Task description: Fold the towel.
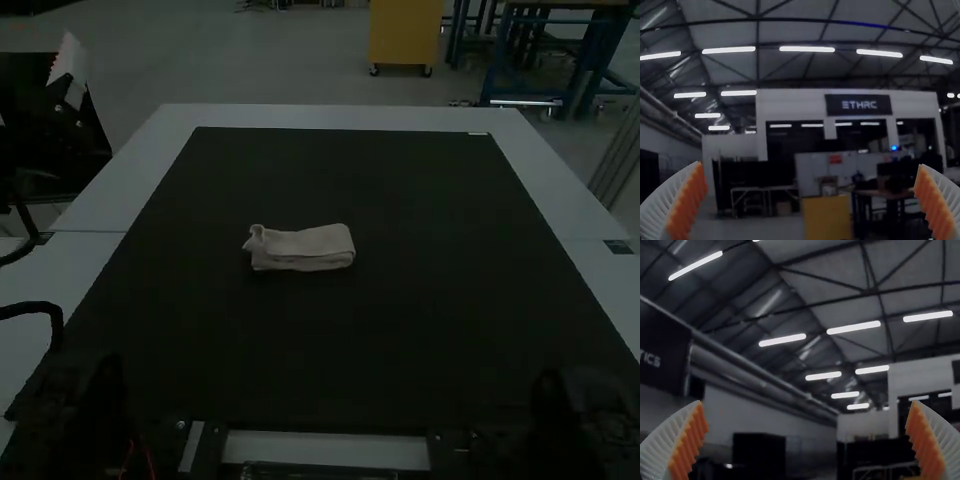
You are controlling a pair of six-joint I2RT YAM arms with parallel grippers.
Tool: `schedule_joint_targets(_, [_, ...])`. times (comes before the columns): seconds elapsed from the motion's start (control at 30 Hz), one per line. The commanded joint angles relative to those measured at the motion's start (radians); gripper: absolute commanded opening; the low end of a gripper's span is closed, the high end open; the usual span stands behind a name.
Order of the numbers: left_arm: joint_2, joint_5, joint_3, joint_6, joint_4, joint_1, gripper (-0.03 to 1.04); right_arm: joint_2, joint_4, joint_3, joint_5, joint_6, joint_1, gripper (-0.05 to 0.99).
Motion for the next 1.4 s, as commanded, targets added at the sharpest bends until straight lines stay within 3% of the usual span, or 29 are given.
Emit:
schedule_joint_targets(0.0, [-0.004, -0.037, -0.031, 0.106, -0.015, 0.006, 0.96, -0.007, 0.006, -0.121, 0.157, -0.171, 0.011, 0.91])
schedule_joint_targets(0.03, [-0.004, -0.026, -0.054, 0.109, -0.001, 0.001, 0.96, -0.007, 0.008, -0.174, 0.203, -0.176, 0.012, 0.91])
schedule_joint_targets(0.1, [-0.004, -0.009, -0.131, 0.139, 0.073, -0.006, 0.96, -0.007, 0.029, -0.264, 0.225, -0.171, 0.012, 0.91])
schedule_joint_targets(0.17, [-0.004, 0.041, -0.209, 0.19, 0.134, -0.008, 0.96, -0.007, 0.035, -0.35, 0.225, -0.254, 0.012, 0.91])
schedule_joint_targets(0.27, [-0.004, 0.06, -0.294, 0.201, 0.174, -0.005, 0.96, -0.007, 0.111, -0.497, 0.159, -0.311, 0.012, 0.91])
schedule_joint_targets(0.3, [-0.004, 0.058, -0.32, 0.205, 0.185, -0.003, 0.96, -0.007, 0.166, -0.556, 0.165, -0.306, 0.012, 0.91])
schedule_joint_targets(0.37, [-0.004, 0.055, -0.39, 0.213, 0.212, -0.002, 0.96, -0.007, 0.316, -0.684, 0.288, -0.305, 0.012, 0.91])
schedule_joint_targets(0.43, [-0.004, 0.047, -0.459, 0.204, 0.312, 0.0, 0.96, -0.007, 0.447, -0.773, 0.297, -0.3, 0.012, 0.91])
schedule_joint_targets(0.5, [-0.004, 0.035, -0.481, 0.196, 0.317, 0.0, 0.96, -0.007, 0.45, -0.824, 0.311, -0.303, 0.012, 0.91])
schedule_joint_targets(0.57, [-0.004, -0.028, -0.487, 0.198, 0.251, 0.0, 0.96, -0.007, 0.457, -0.862, 0.32, -0.334, 0.012, 0.91])
schedule_joint_targets(0.63, [-0.004, -0.138, -0.504, 0.207, 0.189, -0.005, 0.96, -0.007, 0.338, -0.858, 0.328, -0.357, 0.012, 0.91])
schedule_joint_targets(0.73, [-0.004, -0.247, -0.541, 0.211, 0.18, -0.006, 0.96, -0.007, 0.235, -0.858, 0.328, -0.357, 0.012, 0.91])
schedule_joint_targets(0.8, [-0.004, -0.336, -0.554, 0.248, 0.123, -0.006, 0.96, -0.007, 0.144, -0.858, 0.318, -0.369, 0.012, 0.91])
schedule_joint_targets(0.87, [-0.004, -0.344, -0.551, 0.19, 0.053, -0.003, 0.96, -0.007, 0.065, -0.858, 0.317, -0.38, 0.012, 0.91])
schedule_joint_targets(0.93, [-0.004, -0.365, -0.551, 0.023, -0.033, 0.003, 0.96, -0.007, -0.012, -0.859, 0.317, -0.398, 0.012, 0.91])
schedule_joint_targets(1.0, [-0.004, -0.396, -0.551, -0.045, -0.05, 0.006, 0.97, -0.007, -0.041, -0.859, 0.317, -0.4, 0.012, 0.91])
schedule_joint_targets(1.37, [-0.004, -0.399, -0.551, -0.069, -0.088, 0.006, 0.97, -0.008, -0.049, -0.859, 0.288, -0.4, 0.012, 0.91])
